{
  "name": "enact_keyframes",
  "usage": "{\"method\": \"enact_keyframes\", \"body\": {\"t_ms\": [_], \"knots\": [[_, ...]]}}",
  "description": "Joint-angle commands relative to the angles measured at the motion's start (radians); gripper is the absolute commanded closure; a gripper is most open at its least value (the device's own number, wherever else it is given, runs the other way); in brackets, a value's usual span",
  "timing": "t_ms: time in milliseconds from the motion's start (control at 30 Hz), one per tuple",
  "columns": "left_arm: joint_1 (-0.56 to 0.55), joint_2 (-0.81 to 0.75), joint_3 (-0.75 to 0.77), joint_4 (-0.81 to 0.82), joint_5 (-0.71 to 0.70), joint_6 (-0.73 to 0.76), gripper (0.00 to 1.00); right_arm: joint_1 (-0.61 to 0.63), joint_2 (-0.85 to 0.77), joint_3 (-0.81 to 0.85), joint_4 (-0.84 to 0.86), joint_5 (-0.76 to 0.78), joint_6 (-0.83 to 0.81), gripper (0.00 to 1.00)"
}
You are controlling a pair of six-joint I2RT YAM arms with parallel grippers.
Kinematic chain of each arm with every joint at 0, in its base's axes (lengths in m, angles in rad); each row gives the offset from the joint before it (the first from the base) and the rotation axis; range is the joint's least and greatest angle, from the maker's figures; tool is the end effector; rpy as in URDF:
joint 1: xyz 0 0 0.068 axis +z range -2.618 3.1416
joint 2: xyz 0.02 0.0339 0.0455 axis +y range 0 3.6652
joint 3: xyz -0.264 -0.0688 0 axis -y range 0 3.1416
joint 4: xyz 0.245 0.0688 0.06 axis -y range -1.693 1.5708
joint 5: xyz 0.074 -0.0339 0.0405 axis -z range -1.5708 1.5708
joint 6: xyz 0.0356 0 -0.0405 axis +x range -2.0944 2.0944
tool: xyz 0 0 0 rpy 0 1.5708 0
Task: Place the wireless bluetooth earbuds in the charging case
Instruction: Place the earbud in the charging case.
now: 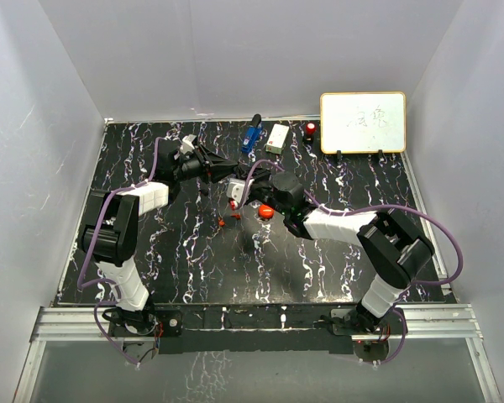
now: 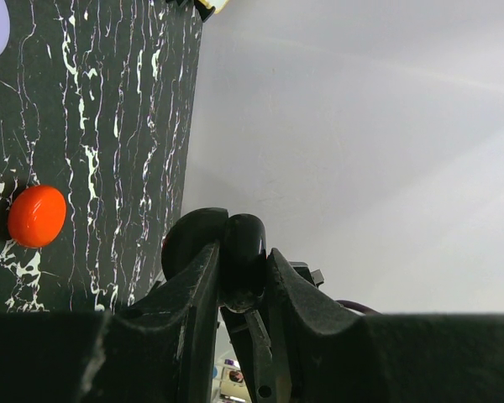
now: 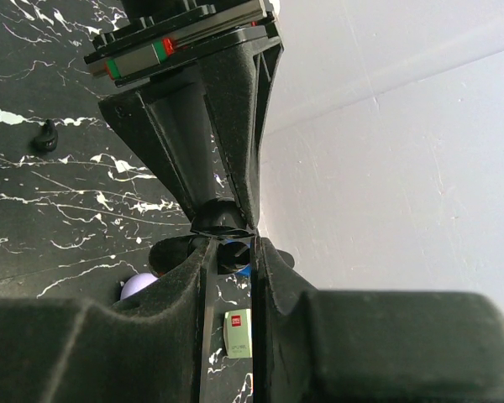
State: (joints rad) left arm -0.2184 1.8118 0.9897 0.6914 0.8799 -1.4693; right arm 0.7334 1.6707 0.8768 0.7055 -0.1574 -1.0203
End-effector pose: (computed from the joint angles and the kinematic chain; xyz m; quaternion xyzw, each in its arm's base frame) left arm 0.3744 -0.1112 0.2186 -0.1705 0.7158 -0.6586 0.1573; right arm 0.2709 0.2516 0.2339 -0.5993 0.4295 -0.0388 0.6745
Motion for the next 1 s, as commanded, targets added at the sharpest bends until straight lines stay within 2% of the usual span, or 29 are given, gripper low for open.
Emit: {"method": "enact_keyframes", "body": {"t_ms": [0,200,400,500,967], "knots": [[-0.005,-0.014,0.044,-0.013,0.046,-0.036,1.0,0.007,-0.046,0.002,0.01,-0.01,-0.007,1.0],[-0.005,-0.006,0.044,0.003,0.044,-0.047,1.0,0.01,-0.059,0.0,0.002,-0.018,0.035,1.0],[-0.005,-0.001,0.048,0.011,0.042,-0.055,1.0,0.011,-0.068,0.0,-0.014,-0.019,0.064,0.94],[-0.004,0.003,0.053,0.013,0.041,-0.055,1.0,0.012,-0.07,0.001,-0.016,-0.02,0.074,0.88],[-0.005,0.008,0.053,0.031,0.04,-0.066,1.0,0.016,-0.069,-0.001,0.006,0.002,0.098,0.79]]}}
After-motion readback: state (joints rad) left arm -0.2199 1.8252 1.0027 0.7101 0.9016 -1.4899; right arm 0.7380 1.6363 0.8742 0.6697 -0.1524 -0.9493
